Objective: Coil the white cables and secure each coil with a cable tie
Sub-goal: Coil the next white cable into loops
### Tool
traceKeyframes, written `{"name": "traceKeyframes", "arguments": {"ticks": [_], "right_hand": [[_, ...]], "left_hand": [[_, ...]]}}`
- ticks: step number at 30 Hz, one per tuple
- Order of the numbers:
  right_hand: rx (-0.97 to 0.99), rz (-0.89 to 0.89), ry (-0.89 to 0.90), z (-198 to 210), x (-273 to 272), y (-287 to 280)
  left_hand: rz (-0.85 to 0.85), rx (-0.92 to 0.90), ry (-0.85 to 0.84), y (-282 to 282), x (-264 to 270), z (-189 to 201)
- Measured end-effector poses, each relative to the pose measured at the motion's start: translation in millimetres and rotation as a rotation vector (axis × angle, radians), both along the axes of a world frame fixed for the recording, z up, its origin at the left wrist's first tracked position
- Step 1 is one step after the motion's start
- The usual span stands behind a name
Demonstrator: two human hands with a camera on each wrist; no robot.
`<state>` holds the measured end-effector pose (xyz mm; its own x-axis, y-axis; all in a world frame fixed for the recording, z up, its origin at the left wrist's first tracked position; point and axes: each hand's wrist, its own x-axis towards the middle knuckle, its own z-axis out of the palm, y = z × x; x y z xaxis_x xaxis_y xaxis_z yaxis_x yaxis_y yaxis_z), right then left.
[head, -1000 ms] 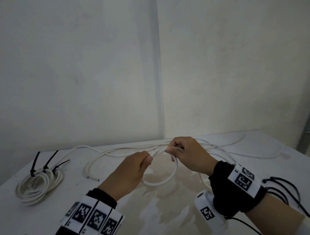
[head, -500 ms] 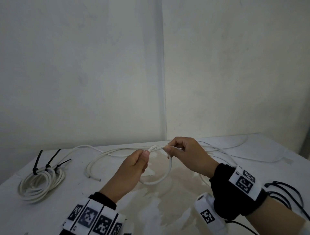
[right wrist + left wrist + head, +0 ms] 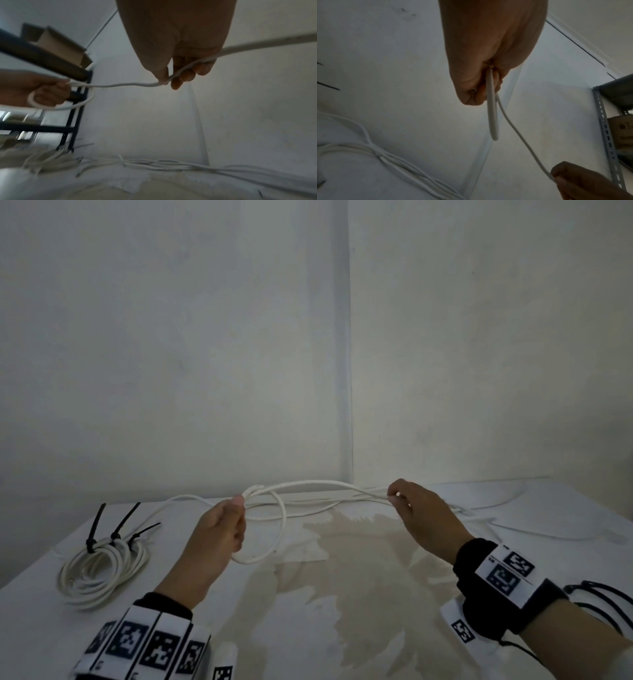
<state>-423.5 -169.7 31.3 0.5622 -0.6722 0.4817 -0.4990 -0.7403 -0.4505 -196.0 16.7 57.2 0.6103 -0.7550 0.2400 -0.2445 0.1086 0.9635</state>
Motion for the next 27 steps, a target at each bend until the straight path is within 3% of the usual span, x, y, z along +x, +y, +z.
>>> {"name": "traceKeyframes", "arguments": {"ticks": [2, 4, 8, 11, 15, 21, 27], "right_hand": [[-0.322, 0.001, 0.126, 0.3, 8.9, 1.6], [-0.518, 0.016, 0.302, -1.3, 19.4, 8.1], [-0.644, 0.157, 0.461, -6.3, 36.7, 26.6], [-0.849, 0.292, 0.434, -7.8, 45.3, 42.2], [-0.923, 0.408, 0.329, -11.3, 58.7, 61.5], [-0.870, 0.536, 0.171, -4.4, 70.1, 94.5], [-0.616, 0.630, -0.010, 3.6, 73.1, 101.2]], "left_hand": [[-0.004, 0.011, 0.024, 0.1, -0.3, -1.1], [-0.002, 0.015, 0.032, -1.3, -1.1, -1.1], [0.014, 0.048, 0.006, -5.8, -0.6, -0.9], [0.007, 0.070, -0.006, -9.3, -1.2, 1.9], [-0.019, 0.096, -0.026, -13.7, -7.5, 4.0], [-0.057, 0.126, 0.025, -23.7, -24.9, 2.7], [-0.169, 0.154, 0.015, -19.0, -43.6, 2.6]]}}
